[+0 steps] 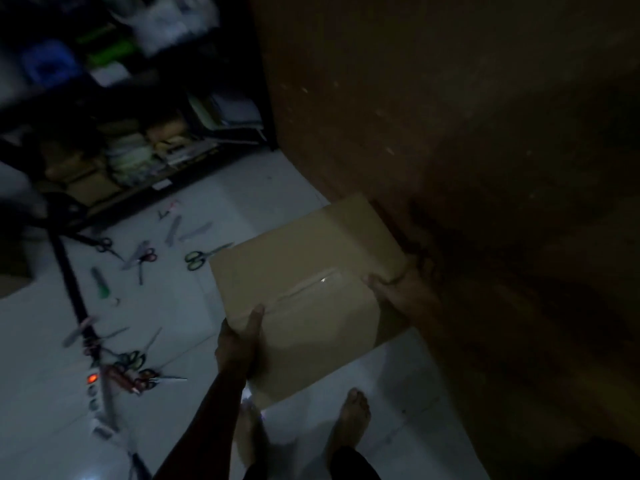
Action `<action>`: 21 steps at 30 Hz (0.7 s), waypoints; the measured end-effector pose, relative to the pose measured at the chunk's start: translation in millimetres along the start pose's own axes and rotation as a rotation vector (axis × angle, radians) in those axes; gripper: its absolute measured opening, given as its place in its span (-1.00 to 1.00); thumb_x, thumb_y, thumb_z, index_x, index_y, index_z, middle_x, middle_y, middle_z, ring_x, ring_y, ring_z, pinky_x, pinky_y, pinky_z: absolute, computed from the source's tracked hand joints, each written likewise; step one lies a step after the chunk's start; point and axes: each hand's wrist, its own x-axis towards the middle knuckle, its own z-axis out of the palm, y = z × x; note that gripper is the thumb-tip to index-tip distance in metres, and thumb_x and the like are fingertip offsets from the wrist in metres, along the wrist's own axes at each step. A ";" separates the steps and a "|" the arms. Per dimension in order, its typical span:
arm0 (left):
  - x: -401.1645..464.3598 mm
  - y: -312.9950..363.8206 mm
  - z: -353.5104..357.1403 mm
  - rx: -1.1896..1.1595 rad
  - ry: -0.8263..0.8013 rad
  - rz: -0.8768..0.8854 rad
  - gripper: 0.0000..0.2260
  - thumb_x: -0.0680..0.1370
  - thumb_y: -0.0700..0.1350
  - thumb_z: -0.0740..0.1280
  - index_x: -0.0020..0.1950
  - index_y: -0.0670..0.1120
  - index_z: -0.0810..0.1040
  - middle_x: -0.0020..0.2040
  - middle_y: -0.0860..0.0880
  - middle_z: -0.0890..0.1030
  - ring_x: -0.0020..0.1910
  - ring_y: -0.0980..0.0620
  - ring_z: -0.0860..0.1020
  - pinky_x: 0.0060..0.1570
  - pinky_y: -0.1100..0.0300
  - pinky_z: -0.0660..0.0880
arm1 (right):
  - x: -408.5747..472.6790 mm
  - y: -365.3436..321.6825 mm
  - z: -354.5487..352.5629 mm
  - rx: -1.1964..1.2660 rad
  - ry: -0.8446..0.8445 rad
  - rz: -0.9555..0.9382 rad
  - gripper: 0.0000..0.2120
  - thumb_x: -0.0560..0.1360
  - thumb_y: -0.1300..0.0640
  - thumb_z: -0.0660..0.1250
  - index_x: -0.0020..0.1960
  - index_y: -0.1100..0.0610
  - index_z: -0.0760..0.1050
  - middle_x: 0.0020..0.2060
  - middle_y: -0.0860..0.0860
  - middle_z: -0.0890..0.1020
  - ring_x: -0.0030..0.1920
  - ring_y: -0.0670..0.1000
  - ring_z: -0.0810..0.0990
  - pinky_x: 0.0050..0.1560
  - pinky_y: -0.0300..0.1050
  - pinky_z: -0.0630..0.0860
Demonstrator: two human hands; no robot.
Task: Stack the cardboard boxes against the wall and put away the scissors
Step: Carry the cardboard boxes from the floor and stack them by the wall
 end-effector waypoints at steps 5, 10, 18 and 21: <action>-41.2 29.6 -108.3 -0.084 0.092 0.085 -0.15 0.25 0.47 0.28 0.39 -0.03 0.43 0.32 -0.15 0.53 0.26 -0.23 0.49 0.29 -0.13 0.41 | -80.5 -124.5 -78.4 -0.047 -0.030 -0.111 0.04 0.19 -0.52 0.37 0.46 0.04 0.17 0.39 0.15 0.24 0.38 0.28 0.33 0.32 0.19 0.37; -79.9 28.5 -227.0 -0.218 0.208 0.183 -0.19 0.33 0.47 0.31 0.39 -0.04 0.44 0.32 -0.12 0.53 0.25 -0.18 0.50 0.26 -0.06 0.43 | -157.7 -229.8 -101.9 -0.052 -0.079 -0.292 0.05 0.17 -0.55 0.37 0.41 0.07 0.17 0.27 0.14 0.26 0.23 0.27 0.44 0.17 0.12 0.44; -131.8 -3.7 -439.7 -0.280 0.398 0.179 -0.08 0.26 0.54 0.26 0.41 -0.06 0.42 0.33 -0.16 0.51 0.25 -0.21 0.50 0.27 -0.10 0.44 | -313.1 -382.5 -97.7 0.050 -0.170 -0.603 0.16 0.22 -0.51 0.41 0.51 0.17 0.08 0.42 0.19 0.35 0.38 0.24 0.39 0.28 0.13 0.39; -162.8 -22.1 -530.0 -0.322 0.485 0.151 0.03 0.23 0.58 0.23 0.48 -0.11 0.33 0.41 -0.19 0.43 0.31 -0.23 0.45 0.32 -0.13 0.40 | -387.4 -437.3 -88.4 0.030 -0.139 -0.706 0.15 0.12 -0.63 0.30 0.40 0.15 0.20 0.33 0.16 0.46 0.29 0.22 0.48 0.12 0.06 0.45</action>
